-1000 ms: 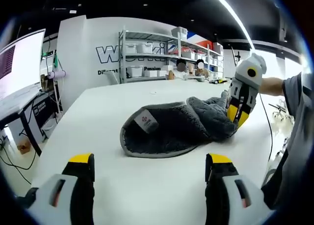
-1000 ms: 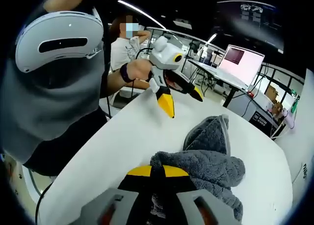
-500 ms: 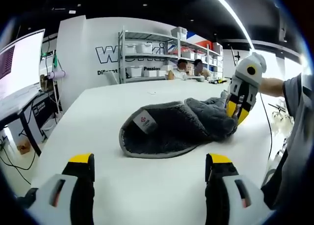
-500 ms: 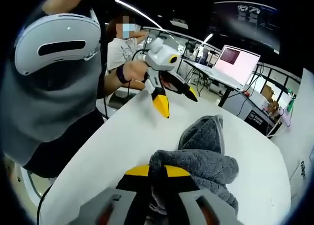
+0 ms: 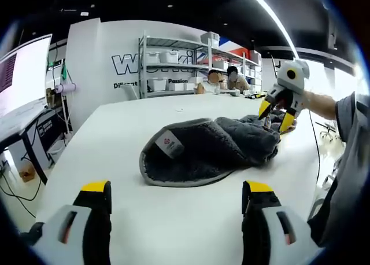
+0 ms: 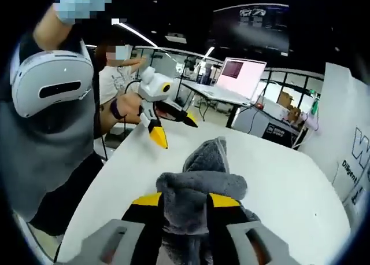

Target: Fold the towel on the table until its edges align and the towel forms a compact rectangular stack.

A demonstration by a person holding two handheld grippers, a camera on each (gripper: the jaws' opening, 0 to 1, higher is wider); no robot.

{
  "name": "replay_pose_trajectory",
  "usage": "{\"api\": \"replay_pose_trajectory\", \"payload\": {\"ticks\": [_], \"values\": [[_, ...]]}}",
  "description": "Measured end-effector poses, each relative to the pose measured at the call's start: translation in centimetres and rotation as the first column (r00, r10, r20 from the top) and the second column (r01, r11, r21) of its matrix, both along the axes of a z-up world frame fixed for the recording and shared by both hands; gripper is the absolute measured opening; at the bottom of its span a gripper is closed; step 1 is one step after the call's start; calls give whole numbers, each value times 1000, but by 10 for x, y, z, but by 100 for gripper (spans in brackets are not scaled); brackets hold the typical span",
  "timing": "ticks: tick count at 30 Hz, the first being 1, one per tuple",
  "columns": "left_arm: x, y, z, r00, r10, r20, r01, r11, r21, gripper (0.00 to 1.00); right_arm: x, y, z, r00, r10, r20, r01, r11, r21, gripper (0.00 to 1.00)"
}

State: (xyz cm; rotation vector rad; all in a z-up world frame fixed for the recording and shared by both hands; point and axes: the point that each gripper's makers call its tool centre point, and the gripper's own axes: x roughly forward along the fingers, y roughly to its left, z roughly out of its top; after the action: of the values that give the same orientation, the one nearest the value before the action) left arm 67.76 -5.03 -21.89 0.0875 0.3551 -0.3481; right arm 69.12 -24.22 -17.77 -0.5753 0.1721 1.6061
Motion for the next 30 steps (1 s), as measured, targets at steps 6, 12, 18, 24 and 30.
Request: {"api": "replay_pose_trajectory", "payload": {"ticks": [6, 12, 18, 24, 30], "values": [[1, 5, 2, 1000, 2, 2, -2, 1000, 0, 99, 17, -26, 14, 981, -187, -48, 191, 977, 96, 41], [3, 9, 2, 1000, 8, 4, -8, 1000, -6, 99, 29, -61, 26, 930, -365, -47, 367, 916, 159, 47], [5, 8, 0, 1000, -6, -4, 6, 1000, -3, 99, 30, -96, 29, 857, -513, -40, 511, 841, 176, 57], [6, 10, 3, 1000, -13, 4, 13, 1000, -8, 99, 32, -133, 22, 738, -675, -23, 668, 724, 173, 63], [6, 7, 4, 1000, -27, 9, 27, 1000, -13, 99, 25, -167, 18, 607, -792, -68, 784, 582, 217, 68]]}}
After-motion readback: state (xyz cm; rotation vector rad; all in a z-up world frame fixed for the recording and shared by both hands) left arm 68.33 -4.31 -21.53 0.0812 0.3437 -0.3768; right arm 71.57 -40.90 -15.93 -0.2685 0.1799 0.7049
